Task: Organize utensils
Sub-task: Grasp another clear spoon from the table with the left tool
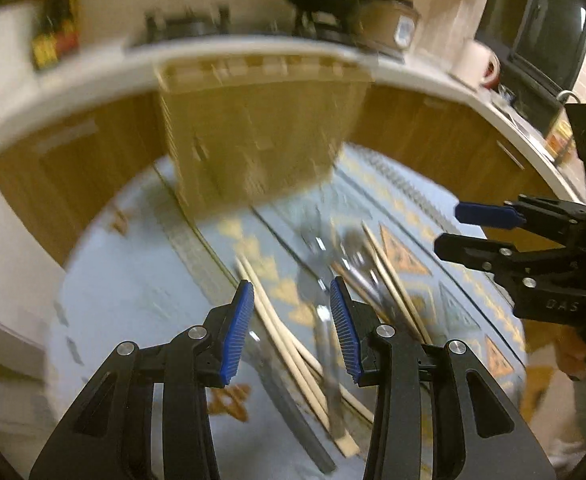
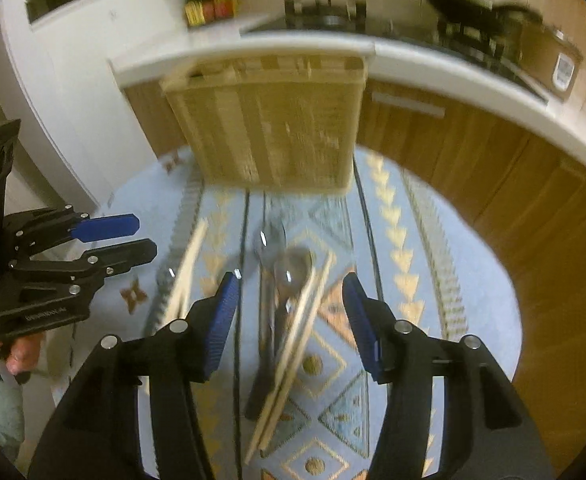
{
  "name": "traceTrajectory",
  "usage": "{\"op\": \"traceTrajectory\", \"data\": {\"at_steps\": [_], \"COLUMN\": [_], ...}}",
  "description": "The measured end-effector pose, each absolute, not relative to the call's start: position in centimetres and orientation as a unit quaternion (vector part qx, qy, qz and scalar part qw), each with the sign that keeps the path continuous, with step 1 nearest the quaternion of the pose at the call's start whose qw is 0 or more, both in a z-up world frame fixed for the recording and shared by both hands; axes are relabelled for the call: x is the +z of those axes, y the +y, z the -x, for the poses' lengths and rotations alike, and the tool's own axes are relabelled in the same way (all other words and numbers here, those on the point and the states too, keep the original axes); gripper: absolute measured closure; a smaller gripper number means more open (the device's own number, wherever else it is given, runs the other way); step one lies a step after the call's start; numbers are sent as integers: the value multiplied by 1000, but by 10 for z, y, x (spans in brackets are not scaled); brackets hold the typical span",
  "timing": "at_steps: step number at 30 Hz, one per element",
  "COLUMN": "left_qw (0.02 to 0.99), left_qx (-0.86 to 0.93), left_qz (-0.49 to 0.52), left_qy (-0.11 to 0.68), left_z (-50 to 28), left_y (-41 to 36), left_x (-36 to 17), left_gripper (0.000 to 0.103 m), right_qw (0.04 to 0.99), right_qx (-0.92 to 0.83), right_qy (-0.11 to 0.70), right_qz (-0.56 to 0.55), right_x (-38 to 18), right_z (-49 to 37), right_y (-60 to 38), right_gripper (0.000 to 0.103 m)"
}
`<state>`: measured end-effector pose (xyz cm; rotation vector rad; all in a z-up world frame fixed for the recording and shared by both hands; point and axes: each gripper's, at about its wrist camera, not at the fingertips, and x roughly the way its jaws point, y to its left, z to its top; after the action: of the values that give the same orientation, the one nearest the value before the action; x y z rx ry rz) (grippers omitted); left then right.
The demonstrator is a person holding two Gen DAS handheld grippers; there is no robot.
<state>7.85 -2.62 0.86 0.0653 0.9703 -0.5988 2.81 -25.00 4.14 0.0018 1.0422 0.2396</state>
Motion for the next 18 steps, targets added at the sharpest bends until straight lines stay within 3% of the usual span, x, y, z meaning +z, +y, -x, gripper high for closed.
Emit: {"op": "traceTrajectory", "data": {"at_steps": [4,6,8,18], "left_qw": [789,785,777,783], "left_qx": [-339,-335,-337,-257], "left_qz": [2,-8,-21,-171], "left_qy": [513,521,531,540], "left_z": [-88,-92,-93,-87], "left_y": [-29,-32,-39,-102], "left_x": [-19,-27,-34,-57], "left_gripper": [64,67,67,69], "right_qw": [831,821,813,789], "right_qx": [117,123,121,139], "right_qy": [543,556,567,589], "right_qz": [-34,-47,-56,-111], "right_x": [15,7,0,-12], "right_z": [-32,-33,-34,-48], "right_y": [-264,-271,-276,-283], "right_gripper": [53,61,61,66]}}
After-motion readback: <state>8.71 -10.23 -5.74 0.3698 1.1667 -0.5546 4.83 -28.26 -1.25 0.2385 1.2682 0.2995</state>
